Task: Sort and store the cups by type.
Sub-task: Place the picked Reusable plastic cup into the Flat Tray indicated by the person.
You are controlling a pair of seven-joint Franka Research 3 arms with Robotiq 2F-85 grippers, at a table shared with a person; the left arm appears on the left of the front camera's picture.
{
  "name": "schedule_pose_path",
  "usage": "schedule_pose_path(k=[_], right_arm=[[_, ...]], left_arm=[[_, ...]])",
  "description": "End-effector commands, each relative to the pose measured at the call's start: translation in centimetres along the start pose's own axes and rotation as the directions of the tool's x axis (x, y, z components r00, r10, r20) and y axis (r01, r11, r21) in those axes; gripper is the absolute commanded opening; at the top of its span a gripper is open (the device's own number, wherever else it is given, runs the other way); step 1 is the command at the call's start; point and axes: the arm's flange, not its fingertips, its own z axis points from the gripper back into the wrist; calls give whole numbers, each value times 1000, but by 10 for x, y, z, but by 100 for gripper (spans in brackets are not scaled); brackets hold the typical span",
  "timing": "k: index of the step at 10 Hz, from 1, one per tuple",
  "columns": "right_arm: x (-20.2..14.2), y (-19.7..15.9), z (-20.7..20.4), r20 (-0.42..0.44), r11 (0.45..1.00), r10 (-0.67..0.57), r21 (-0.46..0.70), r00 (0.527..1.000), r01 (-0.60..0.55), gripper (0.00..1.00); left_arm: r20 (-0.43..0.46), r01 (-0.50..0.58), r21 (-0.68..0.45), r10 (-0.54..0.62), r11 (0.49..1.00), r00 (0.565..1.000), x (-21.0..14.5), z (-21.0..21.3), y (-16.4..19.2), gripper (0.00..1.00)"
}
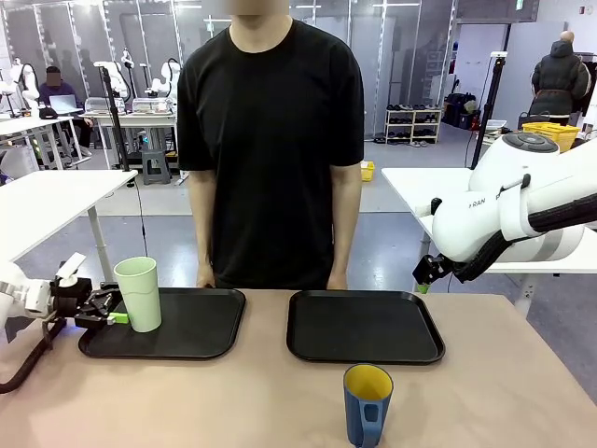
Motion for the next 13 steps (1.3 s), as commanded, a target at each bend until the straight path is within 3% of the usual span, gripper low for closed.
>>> schedule_pose_path(k=[1, 3, 5, 7, 8, 11, 12, 13], right_arm=[[0, -3, 0, 3, 1000, 11, 3, 1000, -11, 100], [0, -3, 0, 3, 1000, 11, 3, 1000, -11, 100], [0, -3, 0, 3, 1000, 11, 3, 1000, -11, 100], [0, -3, 0, 3, 1000, 11, 3, 1000, -11, 100], [0, -3, 0, 3, 1000, 11, 3, 1000, -11, 100], [0, -3, 0, 3, 1000, 11, 3, 1000, -11, 100], [0, -3, 0, 3, 1000, 11, 3, 1000, -11, 100], [0, -3, 0, 3, 1000, 11, 3, 1000, -11, 100]], left_arm=[[-92, -8, 36, 11, 999, 996, 12, 12, -24, 100], [-222, 25, 60, -12, 998, 975, 41, 35, -42, 100], [-338, 84, 99, -46, 992, 940, 93, 51, -64, 100], [-483, 150, 179, -46, 972, 875, 139, 52, -87, 100], [-542, 83, 228, 56, 970, 839, 150, 50, -93, 100], [-589, 86, 280, 101, 956, 802, 164, 45, -98, 100], [-550, 134, 247, 25, 960, 835, 162, 57, -92, 100], [-550, 134, 247, 25, 960, 835, 162, 57, -92, 100]])
